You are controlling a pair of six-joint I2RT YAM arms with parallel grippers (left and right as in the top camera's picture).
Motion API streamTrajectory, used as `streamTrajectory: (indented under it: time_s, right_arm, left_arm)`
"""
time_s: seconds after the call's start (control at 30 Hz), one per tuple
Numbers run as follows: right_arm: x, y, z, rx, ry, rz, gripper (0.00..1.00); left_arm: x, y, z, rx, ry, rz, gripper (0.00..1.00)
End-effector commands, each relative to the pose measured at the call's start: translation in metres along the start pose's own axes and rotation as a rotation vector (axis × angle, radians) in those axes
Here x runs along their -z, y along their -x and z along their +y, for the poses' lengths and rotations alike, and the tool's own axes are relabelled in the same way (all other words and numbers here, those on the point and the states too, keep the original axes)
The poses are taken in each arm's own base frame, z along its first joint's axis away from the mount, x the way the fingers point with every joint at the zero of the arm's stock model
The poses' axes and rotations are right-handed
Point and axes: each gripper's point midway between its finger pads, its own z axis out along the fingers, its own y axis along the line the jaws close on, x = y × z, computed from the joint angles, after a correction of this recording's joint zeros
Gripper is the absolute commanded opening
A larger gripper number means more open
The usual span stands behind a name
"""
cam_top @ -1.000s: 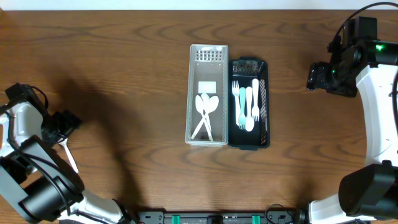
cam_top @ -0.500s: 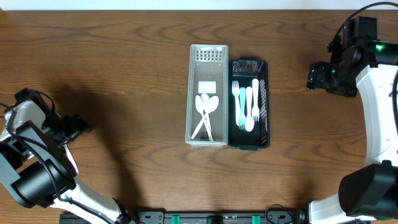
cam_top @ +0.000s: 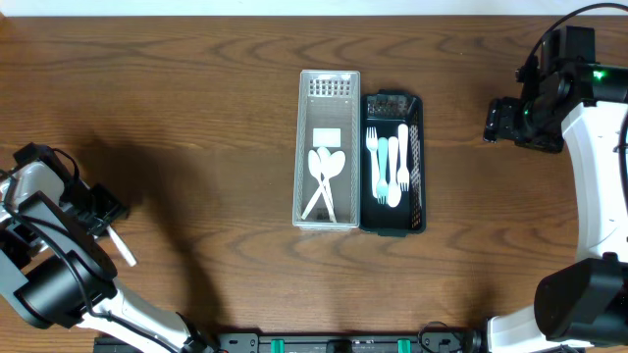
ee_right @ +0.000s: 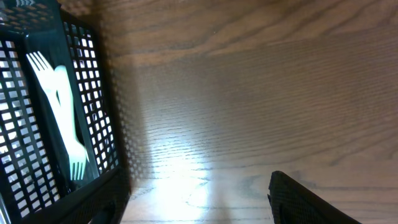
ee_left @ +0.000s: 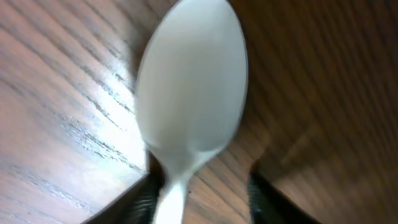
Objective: Pack container
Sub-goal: 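Move the left gripper to the last white spoon and grasp it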
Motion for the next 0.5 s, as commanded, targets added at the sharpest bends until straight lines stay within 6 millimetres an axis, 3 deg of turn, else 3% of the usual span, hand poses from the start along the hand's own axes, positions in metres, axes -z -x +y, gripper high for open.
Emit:
streamTrajectory:
  time_s: [0.0,0.2,0.47]
  right_arm:
    - [-0.0001,-0.0010,-0.0006,0.008,0.003,0.002,0.75]
    - [-0.0001,-0.0009,-0.0006,0.008,0.003,0.001,0.75]
    - [-0.0001,-0.0003,-0.0006,0.008,0.003,-0.001,0.75]
  left_arm:
    - [-0.0227,-0.0122,0.0058,-0.004,0.022,0.075,0.30]
    - [-0.0227,-0.0129,0.0059,-0.004,0.023,0.078,0.06]
    - [-0.0205,-0.0164,-0.0016,-0.003,-0.020,0.091,0.06]
